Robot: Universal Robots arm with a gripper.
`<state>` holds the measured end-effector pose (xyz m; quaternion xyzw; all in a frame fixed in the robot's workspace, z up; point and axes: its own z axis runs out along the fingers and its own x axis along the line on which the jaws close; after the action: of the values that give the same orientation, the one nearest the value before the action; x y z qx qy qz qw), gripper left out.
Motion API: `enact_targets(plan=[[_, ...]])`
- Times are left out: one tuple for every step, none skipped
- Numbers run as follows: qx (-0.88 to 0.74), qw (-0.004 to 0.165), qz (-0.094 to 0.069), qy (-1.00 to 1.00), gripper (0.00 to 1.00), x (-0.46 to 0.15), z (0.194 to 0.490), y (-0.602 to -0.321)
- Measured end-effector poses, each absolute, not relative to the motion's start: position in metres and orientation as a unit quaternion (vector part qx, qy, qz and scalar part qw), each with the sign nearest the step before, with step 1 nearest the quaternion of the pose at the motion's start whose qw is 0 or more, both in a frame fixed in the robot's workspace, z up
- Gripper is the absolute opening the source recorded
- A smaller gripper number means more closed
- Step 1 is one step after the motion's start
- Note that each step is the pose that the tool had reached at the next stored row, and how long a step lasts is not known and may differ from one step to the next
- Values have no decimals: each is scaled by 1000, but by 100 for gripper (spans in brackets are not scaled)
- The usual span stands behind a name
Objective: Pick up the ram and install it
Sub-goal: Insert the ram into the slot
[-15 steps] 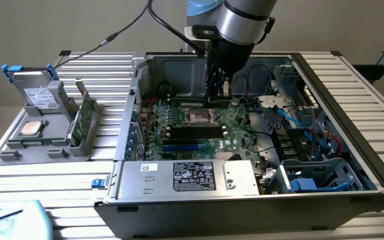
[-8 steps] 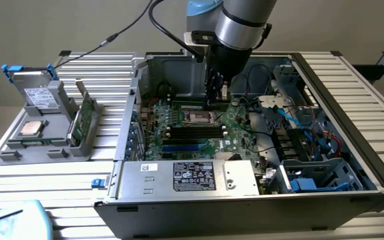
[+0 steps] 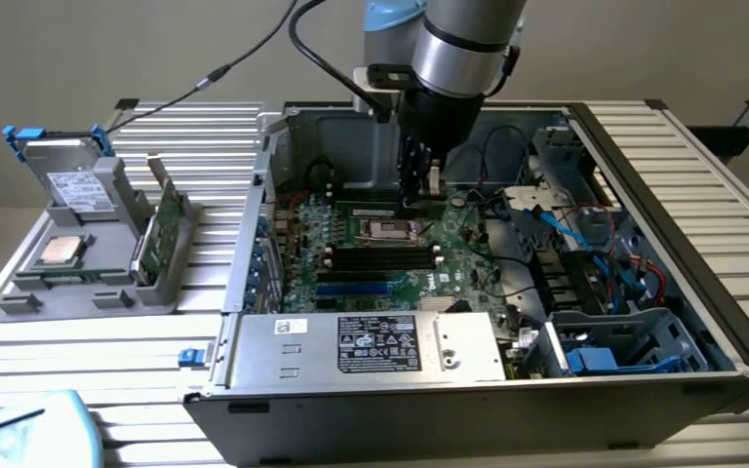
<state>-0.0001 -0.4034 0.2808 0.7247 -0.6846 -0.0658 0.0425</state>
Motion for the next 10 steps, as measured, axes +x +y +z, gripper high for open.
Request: enact_targets(plan=[[725, 44, -63, -684, 14, -1, 280, -403], [726, 46, -61, -683, 14, -1, 280, -402], [727, 48, -59, -683, 14, -2, 279, -401], [728, 49, -57, -682, 14, -3, 278, -400], [728, 51, -56, -681, 14, -4, 277, -399], [729, 52, -54, -680, 14, -5, 276, -399], [730, 54, -52, -679, 14, -6, 276, -398], [731, 55, -51, -678, 14, -6, 275, -397], [733, 57, -49, -677, 14, -6, 274, -397], [734, 59, -47, -675, 14, -7, 273, -397]])
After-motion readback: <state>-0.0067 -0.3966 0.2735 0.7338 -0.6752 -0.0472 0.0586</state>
